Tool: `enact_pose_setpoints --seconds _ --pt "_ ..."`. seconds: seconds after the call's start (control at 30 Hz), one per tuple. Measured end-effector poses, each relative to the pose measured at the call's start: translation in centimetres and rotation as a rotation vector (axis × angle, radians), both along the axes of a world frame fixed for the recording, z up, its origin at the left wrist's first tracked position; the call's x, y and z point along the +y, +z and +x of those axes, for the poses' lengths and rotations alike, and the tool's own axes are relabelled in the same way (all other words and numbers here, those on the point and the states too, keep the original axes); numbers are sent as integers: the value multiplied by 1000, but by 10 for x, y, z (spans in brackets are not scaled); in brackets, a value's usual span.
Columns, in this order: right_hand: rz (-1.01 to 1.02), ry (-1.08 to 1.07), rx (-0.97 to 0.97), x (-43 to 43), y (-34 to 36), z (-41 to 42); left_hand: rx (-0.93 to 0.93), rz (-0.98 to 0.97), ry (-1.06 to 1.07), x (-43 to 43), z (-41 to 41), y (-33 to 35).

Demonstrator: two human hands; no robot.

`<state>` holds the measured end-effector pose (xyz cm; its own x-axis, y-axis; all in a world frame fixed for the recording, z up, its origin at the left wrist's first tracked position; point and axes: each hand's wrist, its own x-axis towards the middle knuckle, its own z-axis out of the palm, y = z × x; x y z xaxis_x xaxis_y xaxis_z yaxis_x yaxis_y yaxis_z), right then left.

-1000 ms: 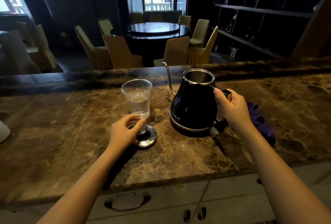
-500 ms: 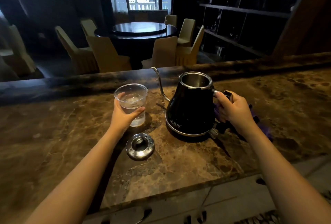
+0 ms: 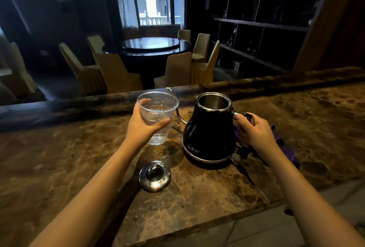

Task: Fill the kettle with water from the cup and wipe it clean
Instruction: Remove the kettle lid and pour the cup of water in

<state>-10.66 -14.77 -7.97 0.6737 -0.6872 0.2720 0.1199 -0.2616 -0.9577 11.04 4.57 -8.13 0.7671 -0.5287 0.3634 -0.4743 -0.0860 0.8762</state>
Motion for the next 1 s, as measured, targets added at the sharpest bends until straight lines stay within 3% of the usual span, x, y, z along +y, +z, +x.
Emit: enact_pose_setpoints --seconds 0.4,1.0 --pt "40 12 2 3 3 -1 -330 218 -147 -33 -12 75" --pt "33 52 -5 -6 -5 2 -518 371 -212 -54 -20 102"
